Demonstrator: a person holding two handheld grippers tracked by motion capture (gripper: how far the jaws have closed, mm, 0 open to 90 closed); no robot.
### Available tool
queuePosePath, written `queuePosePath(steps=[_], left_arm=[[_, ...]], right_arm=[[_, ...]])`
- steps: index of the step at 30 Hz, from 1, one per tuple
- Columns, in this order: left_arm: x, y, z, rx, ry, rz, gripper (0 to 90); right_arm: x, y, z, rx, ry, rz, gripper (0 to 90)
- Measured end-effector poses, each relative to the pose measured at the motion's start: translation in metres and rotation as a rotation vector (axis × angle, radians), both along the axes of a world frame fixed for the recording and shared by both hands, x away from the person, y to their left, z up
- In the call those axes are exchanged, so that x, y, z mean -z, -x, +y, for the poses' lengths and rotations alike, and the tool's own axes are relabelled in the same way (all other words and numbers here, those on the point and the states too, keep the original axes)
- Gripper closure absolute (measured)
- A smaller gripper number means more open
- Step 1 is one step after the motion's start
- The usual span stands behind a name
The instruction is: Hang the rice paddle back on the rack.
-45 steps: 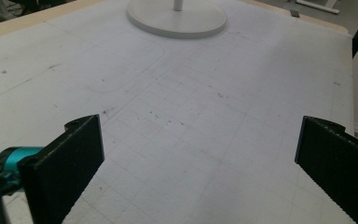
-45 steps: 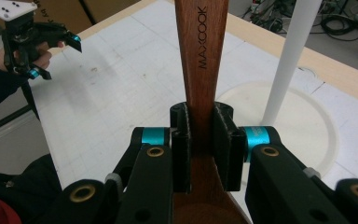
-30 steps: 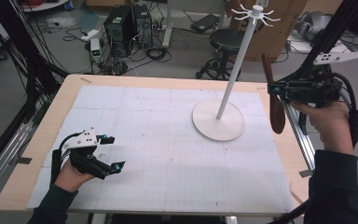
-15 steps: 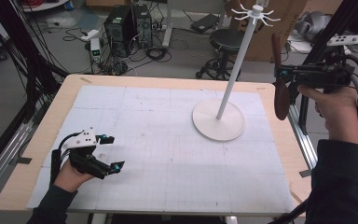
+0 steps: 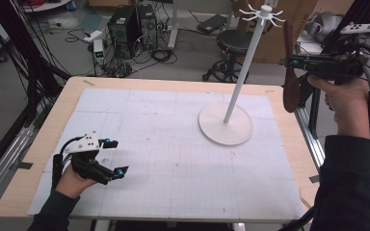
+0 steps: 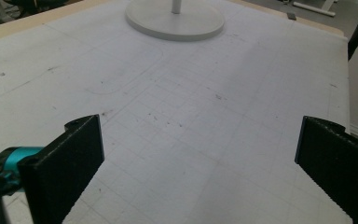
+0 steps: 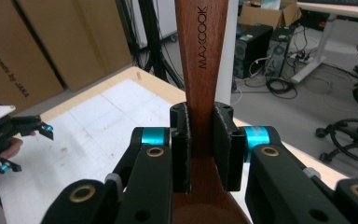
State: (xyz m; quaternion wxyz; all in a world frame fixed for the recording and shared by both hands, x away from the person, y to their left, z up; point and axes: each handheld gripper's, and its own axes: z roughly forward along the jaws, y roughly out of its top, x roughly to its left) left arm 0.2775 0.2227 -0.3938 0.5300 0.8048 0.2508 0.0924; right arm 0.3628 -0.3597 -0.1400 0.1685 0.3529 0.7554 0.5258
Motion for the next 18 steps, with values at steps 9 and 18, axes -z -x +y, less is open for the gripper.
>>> queuePosePath(steps=[9,18], left_arm=[[-0.001,0.000,0.001,0.003,0.006,0.000,1.8],[-0.001,0.000,0.001,0.003,0.006,-0.003,1.8]], right_arm=[[0.001,-0.006,0.005,0.021,0.013,0.008,78.6],[0.003,-0.013,0.005,0.029,0.018,0.015,78.6]])
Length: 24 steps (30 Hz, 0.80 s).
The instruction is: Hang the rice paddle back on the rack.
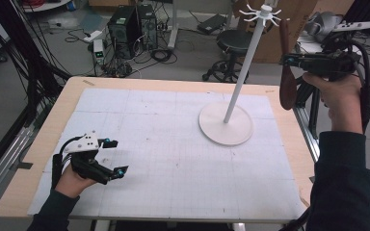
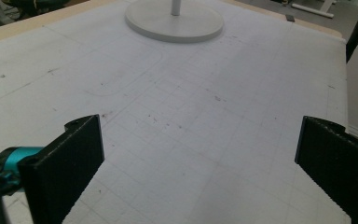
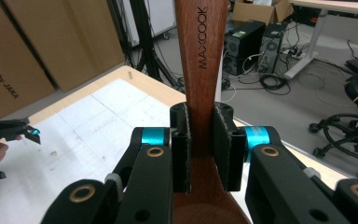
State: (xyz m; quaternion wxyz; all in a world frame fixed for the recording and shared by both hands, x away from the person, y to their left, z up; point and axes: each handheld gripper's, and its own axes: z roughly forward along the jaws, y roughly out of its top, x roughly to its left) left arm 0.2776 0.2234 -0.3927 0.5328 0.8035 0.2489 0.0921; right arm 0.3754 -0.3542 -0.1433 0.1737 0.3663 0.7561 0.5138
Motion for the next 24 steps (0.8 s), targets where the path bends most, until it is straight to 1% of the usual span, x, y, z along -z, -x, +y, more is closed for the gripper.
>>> queuePosePath(steps=[2,3,4,5,13,14,20,21,24], left_arm=[[0.000,0.000,0.000,0.001,-0.001,0.002,1.8],[0.000,0.000,0.000,0.000,0.003,0.004,1.8],[0.000,0.000,0.000,0.003,-0.001,0.001,1.8],[0.000,0.000,0.000,0.004,-0.004,-0.001,1.8],[0.000,0.000,0.000,0.005,-0.002,0.000,1.8],[0.000,0.000,0.000,0.005,-0.004,0.000,1.8],[0.000,0.000,0.000,0.007,-0.007,0.000,1.8],[0.000,0.000,0.000,0.008,-0.007,0.000,1.8],[0.000,0.000,0.000,0.008,-0.009,-0.001,1.8]], right_arm=[[0.001,-0.001,0.001,0.002,0.001,0.009,78.6],[0.001,-0.002,0.002,0.002,0.001,0.000,78.6],[0.001,-0.002,0.002,0.001,0.008,0.000,78.6],[0.001,-0.003,0.003,0.001,0.004,0.006,78.6],[0.003,-0.006,0.008,0.010,0.012,-0.006,78.5],[0.004,-0.006,0.009,0.008,0.008,-0.001,78.5],[0.006,-0.010,0.011,0.008,0.002,-0.001,78.4],[0.006,-0.011,0.011,0.006,0.008,-0.007,78.4],[0.008,-0.014,0.013,0.007,0.009,-0.003,78.3]])
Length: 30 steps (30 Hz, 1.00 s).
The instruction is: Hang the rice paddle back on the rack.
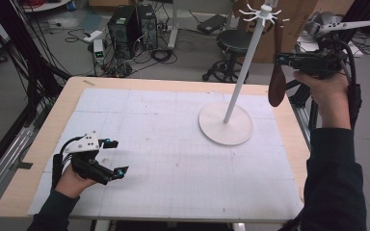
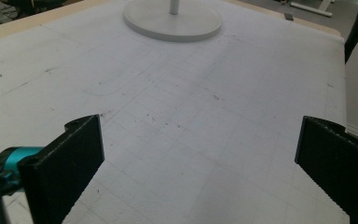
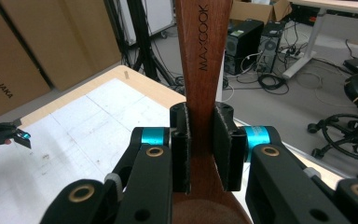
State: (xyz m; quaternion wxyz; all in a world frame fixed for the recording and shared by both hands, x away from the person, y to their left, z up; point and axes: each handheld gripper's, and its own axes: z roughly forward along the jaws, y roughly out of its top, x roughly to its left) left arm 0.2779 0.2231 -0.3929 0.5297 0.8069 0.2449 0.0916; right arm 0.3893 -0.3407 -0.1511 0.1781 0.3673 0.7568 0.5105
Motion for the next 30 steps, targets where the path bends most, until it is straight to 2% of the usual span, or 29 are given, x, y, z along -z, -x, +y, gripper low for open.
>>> queuePosePath(steps=[13,19,21,23,25,27,30], left_arm=[[0.000,0.000,0.000,-0.003,0.006,-0.003,1.8],[0.000,0.001,0.000,-0.003,0.007,-0.003,1.8],[-0.001,0.001,0.000,-0.003,0.009,-0.001,1.8],[-0.001,0.001,0.000,-0.001,0.010,-0.001,1.8],[-0.001,0.001,0.001,-0.002,0.011,-0.002,1.8],[-0.001,0.001,0.001,-0.003,0.012,-0.001,1.8],[-0.001,0.001,0.000,-0.003,0.011,-0.001,1.8]], right_arm=[[0.005,-0.008,0.005,0.004,0.000,0.017,76.0],[0.006,-0.008,0.003,0.001,-0.001,0.017,65.3],[0.006,-0.006,0.002,-0.001,-0.007,0.020,64.3],[0.008,-0.003,0.001,-0.029,-0.015,0.008,61.8],[0.009,0.002,0.001,-0.058,-0.026,0.015,60.3],[0.011,0.007,0.003,-0.109,-0.042,-0.011,57.3],[0.014,0.014,0.007,-0.180,-0.050,-0.027,53.0]])
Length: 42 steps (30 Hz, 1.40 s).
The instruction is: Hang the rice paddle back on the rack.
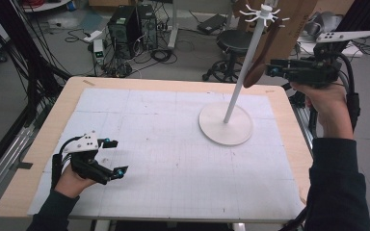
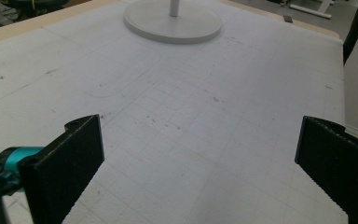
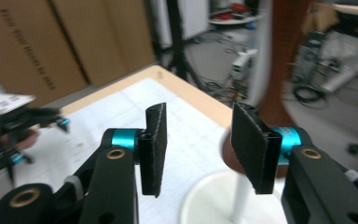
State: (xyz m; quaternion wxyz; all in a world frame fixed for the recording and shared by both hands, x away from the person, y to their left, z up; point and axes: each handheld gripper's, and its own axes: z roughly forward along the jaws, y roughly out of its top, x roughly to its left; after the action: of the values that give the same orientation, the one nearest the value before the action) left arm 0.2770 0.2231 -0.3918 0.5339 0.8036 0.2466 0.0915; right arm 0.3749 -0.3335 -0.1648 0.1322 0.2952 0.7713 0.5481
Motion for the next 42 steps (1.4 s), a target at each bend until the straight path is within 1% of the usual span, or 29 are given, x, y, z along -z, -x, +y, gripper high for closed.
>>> queuePosePath(steps=[2,6,9,12,14,16,18,19,20,22,23,25,27,30,31,33,36,38,40,42], left_arm=[[0.000,0.000,0.000,0.000,-0.004,-0.001,1.8],[0.000,0.000,0.000,0.000,-0.001,-0.001,1.8],[0.000,0.000,0.000,0.001,-0.001,-0.001,1.8],[0.000,0.000,0.000,0.001,-0.002,0.001,1.8],[0.000,-0.001,0.000,0.004,0.002,0.006,1.8],[0.000,-0.001,0.000,0.003,0.003,0.008,1.8],[0.000,-0.001,0.001,0.004,0.003,0.008,1.8],[0.000,-0.001,0.001,0.001,0.007,0.012,1.8],[0.000,0.000,0.001,-0.001,0.010,0.014,1.8],[-0.001,0.000,0.002,-0.001,0.013,0.013,1.8],[-0.001,0.000,0.002,-0.002,0.013,0.012,1.8],[-0.001,0.000,0.002,-0.007,0.010,0.012,1.8],[-0.001,0.000,0.002,-0.008,0.008,0.008,1.8],[-0.002,0.000,0.001,-0.011,0.016,0.012,1.8],[-0.002,-0.001,0.002,-0.008,0.012,0.011,1.8],[-0.002,-0.002,0.003,-0.012,0.021,0.013,1.8],[-0.002,-0.002,0.004,-0.014,0.020,0.009,1.8],[-0.002,-0.002,0.004,-0.014,0.023,0.008,1.8],[-0.002,-0.001,0.004,-0.011,0.024,0.006,1.8],[-0.003,-0.001,0.004,-0.011,0.028,0.007,1.8]], right_arm=[[0.001,0.005,0.004,-0.039,-0.005,-0.015,49.7],[0.005,0.012,0.010,-0.079,-0.021,-0.023,41.2],[0.010,0.016,0.014,-0.078,-0.035,-0.014,31.8],[0.018,0.017,0.016,-0.074,-0.042,-0.006,22.0],[0.025,0.018,0.019,-0.085,-0.048,0.012,17.4],[0.032,0.019,0.022,-0.094,-0.036,0.017,11.2],[0.038,0.021,0.026,-0.101,-0.026,0.023,7.6],[0.041,0.022,0.029,-0.100,-0.023,0.024,1.8],[0.043,0.024,0.031,-0.102,-0.022,0.022,0.4],[0.049,0.027,0.037,-0.119,-0.021,0.019,0.3],[0.052,0.029,0.039,-0.117,-0.015,0.015,0.3],[0.058,0.032,0.043,-0.141,-0.007,0.012,0.3],[0.065,0.036,0.046,-0.146,-0.003,0.005,0.3],[0.074,0.045,0.049,-0.157,-0.011,-0.010,0.4],[0.077,0.048,0.050,-0.160,-0.014,-0.006,0.3],[0.084,0.053,0.051,-0.153,-0.003,-0.018,0.4],[0.096,0.059,0.053,-0.155,-0.003,-0.013,0.4],[0.103,0.062,0.054,-0.155,0.008,-0.009,0.4],[0.111,0.065,0.056,-0.141,0.023,-0.015,0.4],[0.118,0.070,0.058,-0.143,0.022,-0.011,0.4]])
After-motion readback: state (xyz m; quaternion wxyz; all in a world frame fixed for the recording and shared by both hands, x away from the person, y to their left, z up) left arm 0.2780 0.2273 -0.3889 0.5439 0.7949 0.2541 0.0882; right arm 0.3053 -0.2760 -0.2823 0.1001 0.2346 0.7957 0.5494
